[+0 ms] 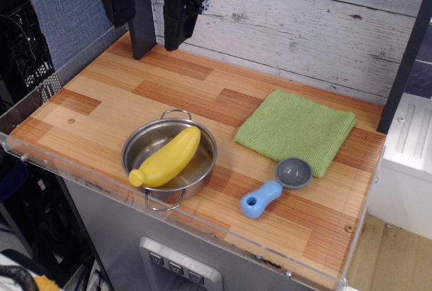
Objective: Put the green cloth in the upper left corner of the table.
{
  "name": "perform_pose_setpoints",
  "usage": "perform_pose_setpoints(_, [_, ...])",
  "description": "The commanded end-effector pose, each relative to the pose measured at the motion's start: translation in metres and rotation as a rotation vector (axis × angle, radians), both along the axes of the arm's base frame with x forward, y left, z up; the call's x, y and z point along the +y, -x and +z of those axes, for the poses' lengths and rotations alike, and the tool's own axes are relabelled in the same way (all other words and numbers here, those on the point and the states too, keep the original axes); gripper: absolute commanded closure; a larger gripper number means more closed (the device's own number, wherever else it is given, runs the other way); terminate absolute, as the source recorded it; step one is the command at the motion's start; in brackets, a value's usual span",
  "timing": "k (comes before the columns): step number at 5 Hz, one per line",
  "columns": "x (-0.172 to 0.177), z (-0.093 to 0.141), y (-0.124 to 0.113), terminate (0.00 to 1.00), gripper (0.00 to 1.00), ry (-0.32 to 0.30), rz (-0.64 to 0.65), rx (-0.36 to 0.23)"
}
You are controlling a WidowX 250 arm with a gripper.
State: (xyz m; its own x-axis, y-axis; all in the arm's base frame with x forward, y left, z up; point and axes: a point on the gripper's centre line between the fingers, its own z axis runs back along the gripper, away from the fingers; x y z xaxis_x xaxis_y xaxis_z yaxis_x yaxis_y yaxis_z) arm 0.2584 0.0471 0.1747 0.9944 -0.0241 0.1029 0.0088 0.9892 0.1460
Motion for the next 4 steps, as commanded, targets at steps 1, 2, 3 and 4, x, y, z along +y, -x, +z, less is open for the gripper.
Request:
perform_pose_setpoints(1, [0.0,0.0,0.0,0.0,0.0,0.0,0.0,0.0])
perform_pose_setpoints(2, [-0.018,0.0,-0.005,0.0,0.0,-0.006,-0.003,-0.011])
perform_pose_setpoints(3, [-0.044,-0.006,-0.021,0.0,0.0,-0.011,-0.022,-0.019])
perform_pose_setpoints(4, [-0.068,-0.025,-0.042,0.0,0.0,-0.014,0.01,-0.048])
